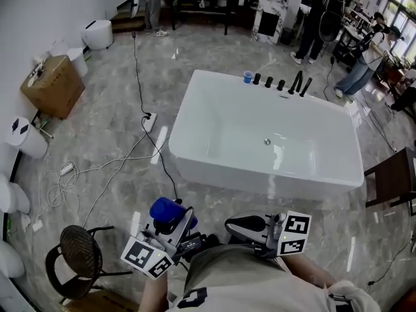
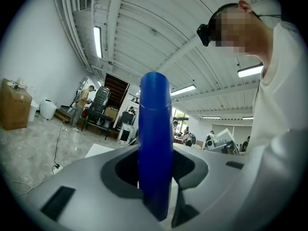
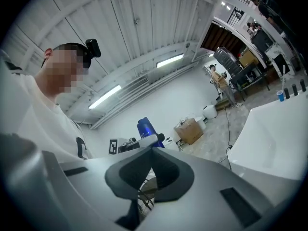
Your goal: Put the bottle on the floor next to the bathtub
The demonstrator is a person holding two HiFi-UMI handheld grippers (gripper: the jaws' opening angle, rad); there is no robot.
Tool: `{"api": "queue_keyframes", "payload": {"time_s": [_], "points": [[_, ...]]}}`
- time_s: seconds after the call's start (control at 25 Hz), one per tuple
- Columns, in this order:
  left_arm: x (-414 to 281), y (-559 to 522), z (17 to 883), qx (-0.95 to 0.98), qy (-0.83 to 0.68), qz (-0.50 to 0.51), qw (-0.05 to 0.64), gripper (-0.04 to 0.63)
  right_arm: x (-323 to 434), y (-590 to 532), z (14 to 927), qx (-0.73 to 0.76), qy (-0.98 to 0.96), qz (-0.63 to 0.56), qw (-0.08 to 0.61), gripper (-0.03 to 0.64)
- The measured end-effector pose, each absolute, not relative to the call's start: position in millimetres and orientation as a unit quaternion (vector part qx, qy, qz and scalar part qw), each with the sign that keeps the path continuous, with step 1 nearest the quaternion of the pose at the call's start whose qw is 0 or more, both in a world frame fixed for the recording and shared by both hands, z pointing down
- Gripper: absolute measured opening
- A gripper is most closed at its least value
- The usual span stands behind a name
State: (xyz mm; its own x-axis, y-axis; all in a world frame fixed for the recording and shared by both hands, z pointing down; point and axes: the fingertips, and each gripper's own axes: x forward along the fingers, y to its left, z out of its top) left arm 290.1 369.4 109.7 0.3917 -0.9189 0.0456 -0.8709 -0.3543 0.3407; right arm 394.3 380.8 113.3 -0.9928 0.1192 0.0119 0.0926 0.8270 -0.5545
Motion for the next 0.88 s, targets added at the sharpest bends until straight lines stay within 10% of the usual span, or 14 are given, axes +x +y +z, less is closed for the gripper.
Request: {"api": "queue_keyframes", "payload": {"time_s": [0.88], "points": [[301.4,213.9,74.8,0.763,-0.627,-0.070,0.143,0.187,414.8,214.0,114.0,-0.142,-0.940,0.310,-0.028,0.028]]}}
